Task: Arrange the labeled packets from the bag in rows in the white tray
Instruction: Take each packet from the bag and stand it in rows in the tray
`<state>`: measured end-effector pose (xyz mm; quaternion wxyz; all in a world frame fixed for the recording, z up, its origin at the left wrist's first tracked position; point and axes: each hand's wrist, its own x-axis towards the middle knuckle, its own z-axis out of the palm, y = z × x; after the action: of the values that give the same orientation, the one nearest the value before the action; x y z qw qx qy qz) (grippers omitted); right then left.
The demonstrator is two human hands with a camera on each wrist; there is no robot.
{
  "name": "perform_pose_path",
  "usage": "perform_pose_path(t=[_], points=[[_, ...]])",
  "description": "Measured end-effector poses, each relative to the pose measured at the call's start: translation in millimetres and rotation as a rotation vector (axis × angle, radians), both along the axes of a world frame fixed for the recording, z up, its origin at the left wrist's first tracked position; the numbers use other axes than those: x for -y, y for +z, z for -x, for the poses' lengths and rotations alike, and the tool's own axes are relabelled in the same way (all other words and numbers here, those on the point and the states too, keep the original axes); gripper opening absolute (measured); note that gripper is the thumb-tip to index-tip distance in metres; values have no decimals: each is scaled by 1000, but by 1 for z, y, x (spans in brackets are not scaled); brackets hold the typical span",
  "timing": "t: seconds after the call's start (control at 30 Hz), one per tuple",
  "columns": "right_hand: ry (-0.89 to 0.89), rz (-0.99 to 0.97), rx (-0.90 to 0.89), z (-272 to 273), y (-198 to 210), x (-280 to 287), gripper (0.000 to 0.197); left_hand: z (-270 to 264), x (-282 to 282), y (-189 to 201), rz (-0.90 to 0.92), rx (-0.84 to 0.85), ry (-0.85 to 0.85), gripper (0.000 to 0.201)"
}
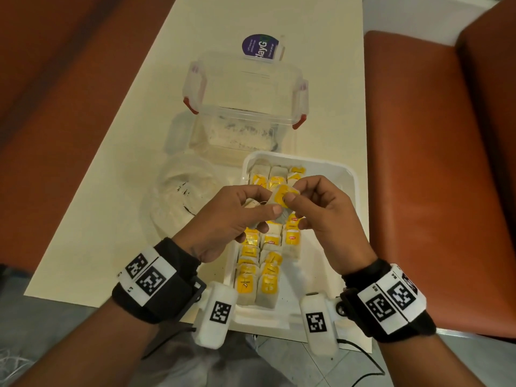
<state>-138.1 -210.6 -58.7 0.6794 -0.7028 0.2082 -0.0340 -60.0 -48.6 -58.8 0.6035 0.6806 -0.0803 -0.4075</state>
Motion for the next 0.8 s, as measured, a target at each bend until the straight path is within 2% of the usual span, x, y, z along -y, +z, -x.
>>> perform_pose_path(t=[0.27,0.4,0.5,0.67,0.8], points=[[33,-41,82,-2,8,6,11,-1,-5,7,6,11,-49,6],[42,-56,76,-4,11,11,12,-1,-6,9,3,-3,-40,6],[98,12,36,-5,12,15,16,-1,-7,8,-9,-1,-51,1],[109,130,35,-4,13,21,7,-3,-11,9,-26,-54,-1,22],[115,210,-33,1,11,33,6,-12,-20,12,67,-147,122,30]])
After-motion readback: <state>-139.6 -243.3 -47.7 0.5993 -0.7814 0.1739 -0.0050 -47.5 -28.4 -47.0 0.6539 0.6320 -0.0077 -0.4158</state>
